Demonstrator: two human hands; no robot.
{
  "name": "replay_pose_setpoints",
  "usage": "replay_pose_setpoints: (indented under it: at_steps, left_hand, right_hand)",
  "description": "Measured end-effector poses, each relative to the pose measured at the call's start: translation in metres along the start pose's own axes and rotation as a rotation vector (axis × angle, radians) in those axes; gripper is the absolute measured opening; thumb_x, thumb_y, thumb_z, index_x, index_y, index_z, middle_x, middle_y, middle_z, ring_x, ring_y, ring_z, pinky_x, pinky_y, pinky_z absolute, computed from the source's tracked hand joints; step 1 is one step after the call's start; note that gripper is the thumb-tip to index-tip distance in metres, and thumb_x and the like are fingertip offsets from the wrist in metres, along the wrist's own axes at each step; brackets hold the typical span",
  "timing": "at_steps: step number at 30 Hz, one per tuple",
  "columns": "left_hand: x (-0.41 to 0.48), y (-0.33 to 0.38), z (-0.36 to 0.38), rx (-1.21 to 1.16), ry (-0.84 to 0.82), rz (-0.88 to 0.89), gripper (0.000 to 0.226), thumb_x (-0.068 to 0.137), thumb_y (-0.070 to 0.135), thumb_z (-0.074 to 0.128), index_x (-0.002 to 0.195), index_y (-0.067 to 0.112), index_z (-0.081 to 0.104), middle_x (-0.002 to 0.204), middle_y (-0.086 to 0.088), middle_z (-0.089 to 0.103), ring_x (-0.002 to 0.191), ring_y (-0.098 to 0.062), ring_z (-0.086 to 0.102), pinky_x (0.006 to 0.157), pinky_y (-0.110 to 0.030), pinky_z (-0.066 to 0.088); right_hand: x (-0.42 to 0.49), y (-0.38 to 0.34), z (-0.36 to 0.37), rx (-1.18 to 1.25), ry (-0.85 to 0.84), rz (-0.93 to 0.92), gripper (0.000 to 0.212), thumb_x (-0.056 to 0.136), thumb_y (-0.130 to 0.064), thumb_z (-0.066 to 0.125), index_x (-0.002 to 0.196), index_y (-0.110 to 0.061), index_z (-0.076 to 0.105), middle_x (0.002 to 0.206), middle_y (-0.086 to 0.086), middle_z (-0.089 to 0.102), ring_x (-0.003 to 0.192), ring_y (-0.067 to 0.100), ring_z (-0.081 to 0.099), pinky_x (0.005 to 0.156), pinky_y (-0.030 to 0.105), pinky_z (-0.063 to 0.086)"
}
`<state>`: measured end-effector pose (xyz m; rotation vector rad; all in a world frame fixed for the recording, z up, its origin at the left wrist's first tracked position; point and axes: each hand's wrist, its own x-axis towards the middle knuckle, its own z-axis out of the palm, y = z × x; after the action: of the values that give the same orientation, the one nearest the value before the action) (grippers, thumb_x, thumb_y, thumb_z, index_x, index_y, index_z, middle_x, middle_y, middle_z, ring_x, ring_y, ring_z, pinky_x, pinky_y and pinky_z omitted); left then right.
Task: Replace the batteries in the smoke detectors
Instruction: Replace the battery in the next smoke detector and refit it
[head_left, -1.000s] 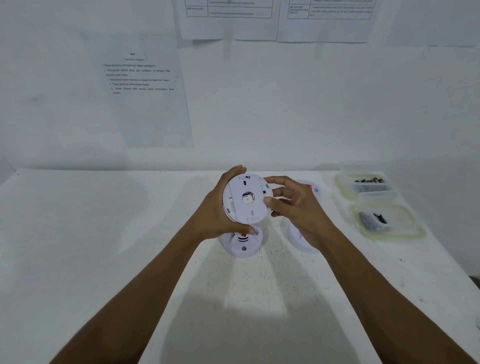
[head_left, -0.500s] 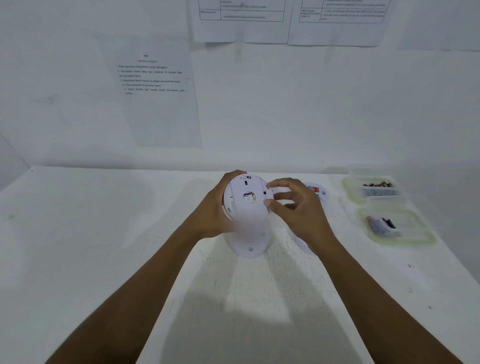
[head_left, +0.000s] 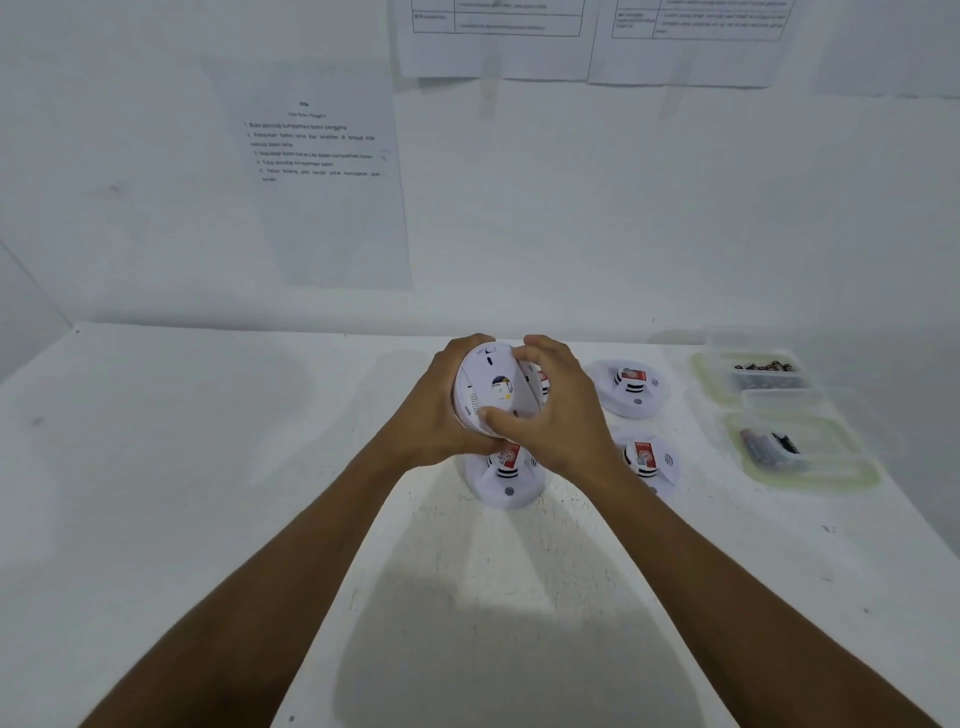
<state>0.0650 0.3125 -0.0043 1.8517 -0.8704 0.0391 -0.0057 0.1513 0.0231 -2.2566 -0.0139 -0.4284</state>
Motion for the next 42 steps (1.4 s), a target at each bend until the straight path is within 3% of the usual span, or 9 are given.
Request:
replay_pose_setpoints:
  at_steps: [4, 8, 12, 17, 26, 29, 35, 39, 42]
  left_hand:
    - [-0.001, -0.005, -0.002, 0.034, 0.041, 0.04, 0.077, 0.056, 0.032, 0.086, 0.122, 0.047, 0.049, 0.113, 0.027, 0.059, 0.11, -0.003, 0.058, 0.087, -0.015, 0.048]
    - [0.004, -0.028, -0.007, 0.119, 0.053, -0.023, 0.081, 0.053, 0.034, 0.092, 0.123, 0.016, 0.055, 0.115, -0.001, 0.061, 0.107, -0.029, 0.059, 0.087, -0.048, 0.052]
    - [0.003, -0.035, -0.012, 0.124, 0.096, -0.087, 0.054, 0.059, 0.041, 0.086, 0.103, 0.023, 0.062, 0.094, -0.002, 0.065, 0.087, -0.023, 0.064, 0.081, -0.043, 0.056]
    - [-0.029, -0.071, -0.039, 0.129, 0.144, -0.189, 0.1, 0.045, 0.043, 0.097, 0.129, 0.015, 0.052, 0.118, -0.003, 0.062, 0.108, -0.034, 0.058, 0.091, -0.052, 0.051]
    - [-0.066, -0.06, -0.078, 0.038, 0.164, -0.133, 0.092, 0.042, 0.038, 0.091, 0.12, 0.056, 0.047, 0.117, 0.028, 0.056, 0.114, -0.018, 0.055, 0.098, -0.038, 0.048]
    - [-0.065, -0.064, -0.082, 0.039, 0.142, -0.139, 0.092, 0.043, 0.034, 0.095, 0.125, 0.028, 0.053, 0.118, 0.004, 0.061, 0.111, -0.026, 0.058, 0.094, -0.051, 0.05]
    - [-0.061, -0.059, -0.079, 0.013, 0.126, -0.149, 0.101, 0.041, 0.042, 0.089, 0.12, 0.068, 0.033, 0.132, 0.013, 0.042, 0.128, -0.023, 0.043, 0.105, -0.052, 0.041]
    - [-0.038, -0.053, -0.06, 0.073, 0.096, -0.069, 0.097, 0.04, 0.045, 0.086, 0.124, 0.056, 0.038, 0.124, 0.035, 0.038, 0.124, -0.021, 0.041, 0.104, -0.048, 0.04]
    - [-0.013, -0.048, -0.03, 0.194, 0.04, -0.035, 0.092, 0.045, 0.052, 0.086, 0.125, 0.033, 0.045, 0.12, 0.018, 0.047, 0.119, -0.017, 0.04, 0.1, -0.042, 0.04]
  right_hand:
    - [0.004, 0.0, 0.002, -0.128, 0.016, -0.071, 0.077, 0.061, -0.056, 0.078, 0.127, -0.02, 0.06, 0.134, -0.003, 0.045, 0.122, 0.015, 0.042, 0.097, 0.034, 0.043]
    - [0.007, -0.008, 0.007, -0.224, -0.025, -0.11, 0.072, 0.065, -0.054, 0.072, 0.127, -0.018, 0.06, 0.119, -0.003, 0.059, 0.11, 0.016, 0.053, 0.093, 0.032, 0.044]
    - [0.012, -0.02, 0.014, -0.15, -0.076, -0.107, 0.058, 0.068, -0.041, 0.065, 0.123, -0.022, 0.064, 0.111, -0.006, 0.072, 0.098, 0.011, 0.065, 0.09, 0.03, 0.052]
    - [0.046, -0.002, 0.018, -0.037, -0.057, -0.109, 0.025, 0.087, -0.013, 0.064, 0.107, -0.023, 0.074, 0.085, -0.004, 0.076, 0.067, 0.009, 0.069, 0.067, 0.024, 0.054]
    - [0.12, 0.038, 0.074, -0.335, -0.373, -0.028, 0.038, 0.088, 0.0, 0.046, 0.1, -0.018, 0.077, 0.098, 0.006, 0.076, 0.084, 0.019, 0.07, 0.081, 0.035, 0.057]
    - [0.126, 0.042, 0.09, -0.367, -0.346, -0.003, 0.038, 0.088, -0.001, 0.046, 0.1, -0.02, 0.077, 0.104, 0.005, 0.075, 0.087, 0.022, 0.07, 0.08, 0.034, 0.057]
    - [0.112, 0.041, 0.084, -0.241, -0.17, 0.02, 0.023, 0.093, -0.008, 0.056, 0.104, -0.015, 0.075, 0.104, 0.003, 0.074, 0.083, 0.018, 0.069, 0.083, 0.033, 0.056]
    - [0.079, 0.012, 0.058, -0.029, -0.067, -0.023, 0.015, 0.088, -0.012, 0.066, 0.099, -0.016, 0.074, 0.096, -0.007, 0.073, 0.084, 0.004, 0.065, 0.073, 0.008, 0.045]
    - [0.053, -0.001, 0.042, -0.014, -0.064, 0.025, 0.018, 0.081, -0.021, 0.071, 0.098, -0.026, 0.068, 0.095, -0.013, 0.071, 0.087, 0.005, 0.066, 0.072, 0.018, 0.051]
